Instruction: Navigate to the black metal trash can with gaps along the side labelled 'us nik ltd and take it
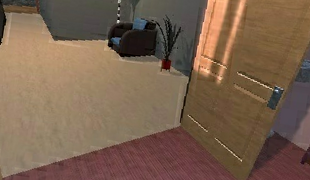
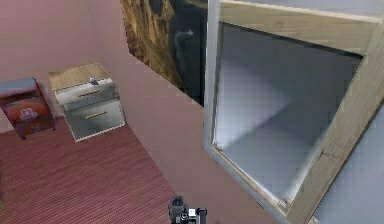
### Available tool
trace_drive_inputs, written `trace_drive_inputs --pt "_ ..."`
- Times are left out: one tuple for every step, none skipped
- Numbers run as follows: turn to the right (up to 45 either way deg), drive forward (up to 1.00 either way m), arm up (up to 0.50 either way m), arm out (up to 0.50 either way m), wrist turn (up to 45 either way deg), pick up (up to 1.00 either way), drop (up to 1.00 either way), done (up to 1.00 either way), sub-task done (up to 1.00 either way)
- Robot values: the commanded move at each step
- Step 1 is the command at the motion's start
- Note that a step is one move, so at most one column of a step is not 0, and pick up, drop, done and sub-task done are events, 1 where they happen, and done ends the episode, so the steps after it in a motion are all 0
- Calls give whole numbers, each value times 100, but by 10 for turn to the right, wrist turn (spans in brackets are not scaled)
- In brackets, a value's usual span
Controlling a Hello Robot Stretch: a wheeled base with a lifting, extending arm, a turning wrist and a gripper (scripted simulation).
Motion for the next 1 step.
trace_drive_inputs --pt "0 0 0 0 450 0 0 0 0"
